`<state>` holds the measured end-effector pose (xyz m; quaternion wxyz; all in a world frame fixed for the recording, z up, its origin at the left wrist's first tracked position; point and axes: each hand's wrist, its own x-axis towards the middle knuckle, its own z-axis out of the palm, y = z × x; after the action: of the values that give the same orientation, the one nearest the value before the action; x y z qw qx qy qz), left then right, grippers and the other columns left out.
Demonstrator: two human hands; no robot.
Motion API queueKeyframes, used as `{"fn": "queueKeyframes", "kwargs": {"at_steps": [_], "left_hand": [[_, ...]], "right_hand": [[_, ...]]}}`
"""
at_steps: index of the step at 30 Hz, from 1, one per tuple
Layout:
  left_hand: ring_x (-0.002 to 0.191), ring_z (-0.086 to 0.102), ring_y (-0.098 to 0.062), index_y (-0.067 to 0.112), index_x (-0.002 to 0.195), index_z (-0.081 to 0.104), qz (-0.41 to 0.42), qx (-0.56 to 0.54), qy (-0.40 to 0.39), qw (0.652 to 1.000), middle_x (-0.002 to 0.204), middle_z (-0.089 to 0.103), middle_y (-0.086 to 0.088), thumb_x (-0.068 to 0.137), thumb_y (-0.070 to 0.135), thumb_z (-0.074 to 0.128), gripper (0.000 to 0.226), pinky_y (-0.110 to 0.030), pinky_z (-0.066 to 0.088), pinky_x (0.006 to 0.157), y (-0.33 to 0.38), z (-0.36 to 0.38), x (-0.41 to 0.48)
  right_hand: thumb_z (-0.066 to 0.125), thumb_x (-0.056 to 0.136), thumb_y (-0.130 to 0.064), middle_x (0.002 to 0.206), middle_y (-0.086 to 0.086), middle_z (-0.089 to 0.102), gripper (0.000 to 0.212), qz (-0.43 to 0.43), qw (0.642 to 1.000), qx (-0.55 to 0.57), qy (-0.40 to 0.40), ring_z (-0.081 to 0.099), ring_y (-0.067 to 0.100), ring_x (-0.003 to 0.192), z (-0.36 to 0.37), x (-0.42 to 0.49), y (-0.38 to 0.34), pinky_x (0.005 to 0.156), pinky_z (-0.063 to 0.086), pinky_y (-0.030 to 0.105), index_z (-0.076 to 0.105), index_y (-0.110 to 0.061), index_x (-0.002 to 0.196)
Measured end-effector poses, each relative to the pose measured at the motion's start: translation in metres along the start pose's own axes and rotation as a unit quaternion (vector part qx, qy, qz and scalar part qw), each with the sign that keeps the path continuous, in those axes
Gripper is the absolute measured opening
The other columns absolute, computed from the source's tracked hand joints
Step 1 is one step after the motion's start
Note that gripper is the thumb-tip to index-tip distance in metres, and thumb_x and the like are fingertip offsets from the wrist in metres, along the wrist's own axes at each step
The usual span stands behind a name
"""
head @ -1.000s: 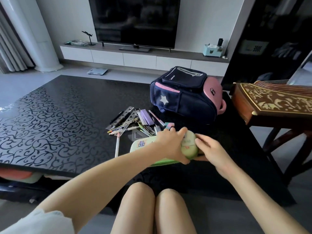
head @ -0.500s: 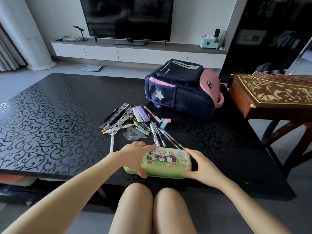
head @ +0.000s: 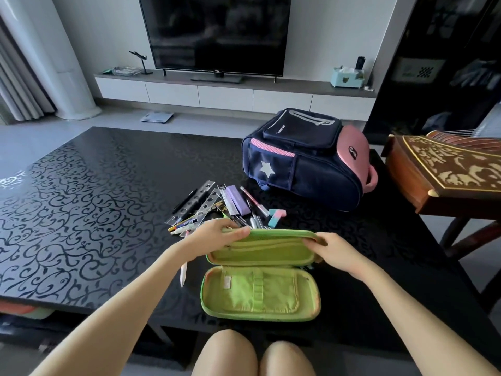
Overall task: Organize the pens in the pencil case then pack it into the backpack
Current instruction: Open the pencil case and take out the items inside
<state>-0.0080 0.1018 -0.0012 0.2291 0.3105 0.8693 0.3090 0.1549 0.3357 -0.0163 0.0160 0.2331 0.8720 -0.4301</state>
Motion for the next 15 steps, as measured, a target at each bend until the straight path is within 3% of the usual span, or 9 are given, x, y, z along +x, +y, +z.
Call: {"fn": "queueKeyframes", "kwargs": {"at_steps": [3,6,7,9,11,13,15], "left_hand": [[0.062,0.046,-0.016,0.015,0.072,0.051,-0.039,-0.016,0.090,0.995,0.064,0.047,0.000,0.079,0.073,0.038,0.059,-0.032,0.034,0.068,-0.004,0.003,0.018],[0.055,0.038,-0.014,0.017,0.064,0.043,-0.102,-0.038,0.116,0.987,0.056,0.036,0.005,0.091,0.058,0.034,0.050,-0.040,0.039,0.081,-0.013,0.006,0.031],[0.055,0.038,-0.013,0.017,0.063,0.043,-0.107,-0.043,0.114,0.987,0.057,0.037,0.004,0.094,0.052,0.033,0.047,-0.038,0.039,0.079,-0.017,0.008,0.033],[0.056,0.037,-0.016,0.012,0.064,0.040,-0.103,-0.044,0.125,0.986,0.061,0.039,-0.001,0.098,0.039,0.031,0.044,-0.031,0.031,0.061,-0.023,0.006,0.037],[0.066,0.046,-0.022,0.006,0.071,0.047,-0.082,-0.002,0.140,0.987,0.071,0.051,-0.010,0.099,0.025,0.033,0.036,-0.032,0.030,0.058,-0.032,0.000,0.040],[0.089,0.056,-0.029,0.003,0.094,0.060,-0.057,0.080,0.138,0.985,0.099,0.062,-0.015,0.094,0.012,0.040,0.021,-0.034,0.041,0.072,-0.048,-0.006,0.046],[0.110,0.051,-0.031,0.015,0.120,0.058,-0.020,0.185,0.101,0.977,0.121,0.056,-0.010,0.084,0.011,0.054,0.037,-0.033,0.041,0.090,-0.063,-0.009,0.048]], "right_hand": [[0.051,0.090,-0.049,0.083,0.007,0.072,0.040,0.040,0.997,-0.062,-0.013,0.067,0.023,0.068,0.000,0.023,0.001,0.074,0.053,0.041,0.068,-0.013,0.086],[0.051,0.089,-0.047,0.077,0.002,0.069,0.036,0.071,0.983,-0.170,-0.010,0.065,0.020,0.068,-0.003,0.035,0.001,0.068,0.050,0.033,0.061,-0.016,0.075],[0.052,0.089,-0.047,0.077,0.001,0.069,0.034,0.077,0.976,-0.202,-0.014,0.064,0.018,0.068,-0.004,0.037,0.001,0.067,0.049,0.031,0.059,-0.017,0.073],[0.051,0.088,-0.047,0.074,-0.002,0.066,0.033,0.085,0.962,-0.258,-0.030,0.062,0.019,0.068,-0.006,0.043,-0.003,0.062,0.046,0.030,0.058,-0.019,0.071],[0.051,0.088,-0.047,0.072,-0.004,0.060,0.032,0.086,0.946,-0.311,-0.026,0.059,0.020,0.071,-0.005,0.050,-0.010,0.059,0.041,0.030,0.055,-0.021,0.070],[0.053,0.089,-0.043,0.080,-0.002,0.059,0.030,0.088,0.930,-0.358,-0.003,0.058,0.022,0.078,-0.001,0.056,-0.017,0.062,0.040,0.029,0.048,-0.023,0.067],[0.052,0.090,-0.033,0.089,0.000,0.060,0.021,0.097,0.910,-0.404,0.017,0.058,0.024,0.084,0.005,0.059,-0.021,0.065,0.040,0.029,0.048,-0.020,0.075]]}}
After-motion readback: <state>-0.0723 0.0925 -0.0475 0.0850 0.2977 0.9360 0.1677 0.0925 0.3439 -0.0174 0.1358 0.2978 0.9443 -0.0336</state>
